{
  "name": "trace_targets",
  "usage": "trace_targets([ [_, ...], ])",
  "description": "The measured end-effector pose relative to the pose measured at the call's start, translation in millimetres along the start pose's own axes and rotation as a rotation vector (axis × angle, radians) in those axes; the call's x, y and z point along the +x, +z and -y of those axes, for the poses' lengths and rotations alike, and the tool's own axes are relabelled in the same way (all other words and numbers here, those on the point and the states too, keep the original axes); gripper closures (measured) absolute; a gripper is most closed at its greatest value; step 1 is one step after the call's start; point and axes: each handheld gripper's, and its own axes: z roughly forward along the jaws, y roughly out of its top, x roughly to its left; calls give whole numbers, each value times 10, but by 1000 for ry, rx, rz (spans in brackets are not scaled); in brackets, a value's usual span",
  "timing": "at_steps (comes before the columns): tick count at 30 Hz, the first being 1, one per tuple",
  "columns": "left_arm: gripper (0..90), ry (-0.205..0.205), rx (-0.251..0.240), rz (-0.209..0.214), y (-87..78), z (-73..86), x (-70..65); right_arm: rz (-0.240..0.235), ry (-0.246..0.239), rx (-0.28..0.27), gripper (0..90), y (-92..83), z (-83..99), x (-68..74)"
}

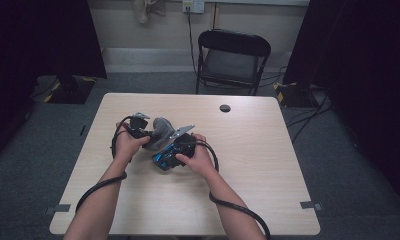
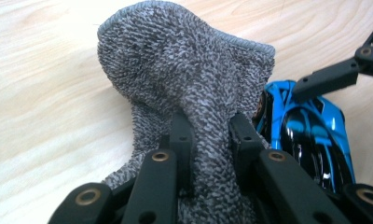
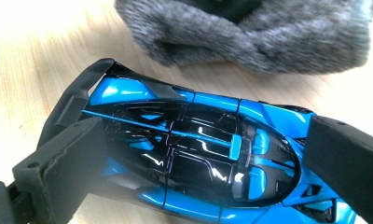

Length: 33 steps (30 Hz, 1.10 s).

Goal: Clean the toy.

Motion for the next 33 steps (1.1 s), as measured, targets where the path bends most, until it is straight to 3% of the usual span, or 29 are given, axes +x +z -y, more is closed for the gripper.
trace_targets([
  [7, 753, -1, -17, 7, 239, -24, -89, -1, -1, 2, 0, 1, -3, -1],
  [11, 753, 17, 3, 19, 336, -11, -134, -2, 0, 9, 0, 2, -13, -1],
  [23, 753, 37, 14, 47, 276, 47, -161, -7, 0, 4, 0, 3, -7, -11],
  [33, 753, 27, 31, 53, 183, 103, -138, -10, -3, 9, 0, 2, -12, -17],
])
